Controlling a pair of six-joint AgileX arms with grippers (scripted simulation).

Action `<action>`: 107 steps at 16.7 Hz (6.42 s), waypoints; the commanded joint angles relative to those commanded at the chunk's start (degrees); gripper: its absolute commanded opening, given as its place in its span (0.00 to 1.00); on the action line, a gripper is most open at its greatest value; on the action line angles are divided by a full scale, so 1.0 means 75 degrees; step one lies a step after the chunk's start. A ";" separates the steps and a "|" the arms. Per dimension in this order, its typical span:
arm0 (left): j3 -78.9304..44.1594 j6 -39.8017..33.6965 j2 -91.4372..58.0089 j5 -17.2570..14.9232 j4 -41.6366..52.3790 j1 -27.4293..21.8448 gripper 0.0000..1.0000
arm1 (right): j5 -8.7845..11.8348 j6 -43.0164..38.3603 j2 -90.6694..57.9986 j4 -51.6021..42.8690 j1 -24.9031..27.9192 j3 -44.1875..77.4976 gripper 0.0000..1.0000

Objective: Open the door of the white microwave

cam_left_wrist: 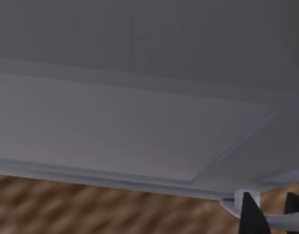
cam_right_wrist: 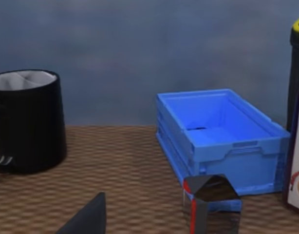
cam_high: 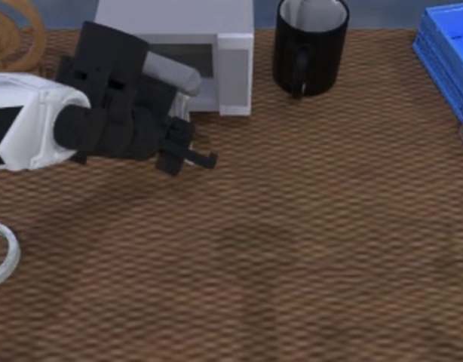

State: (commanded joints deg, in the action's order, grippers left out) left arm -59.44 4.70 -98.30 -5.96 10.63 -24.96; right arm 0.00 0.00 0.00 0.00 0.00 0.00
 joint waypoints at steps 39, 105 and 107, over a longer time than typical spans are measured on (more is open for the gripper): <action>0.0314 0.1138 0.0370 -0.0962 0.0162 0.0502 0.00 | 0.0000 0.0000 0.0000 0.0000 0.0000 0.0000 1.00; 0.0453 0.2826 0.0588 -0.2182 0.0747 0.1258 0.00 | 0.0000 0.0000 0.0000 0.0000 0.0000 0.0000 1.00; 0.0473 0.3111 0.0591 -0.2354 0.0884 0.1400 0.00 | 0.0000 0.0000 0.0000 0.0000 0.0000 0.0000 1.00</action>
State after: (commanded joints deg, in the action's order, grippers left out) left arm -55.90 28.03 -93.87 -23.61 17.25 -14.46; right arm 0.00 0.00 0.00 0.00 0.00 0.00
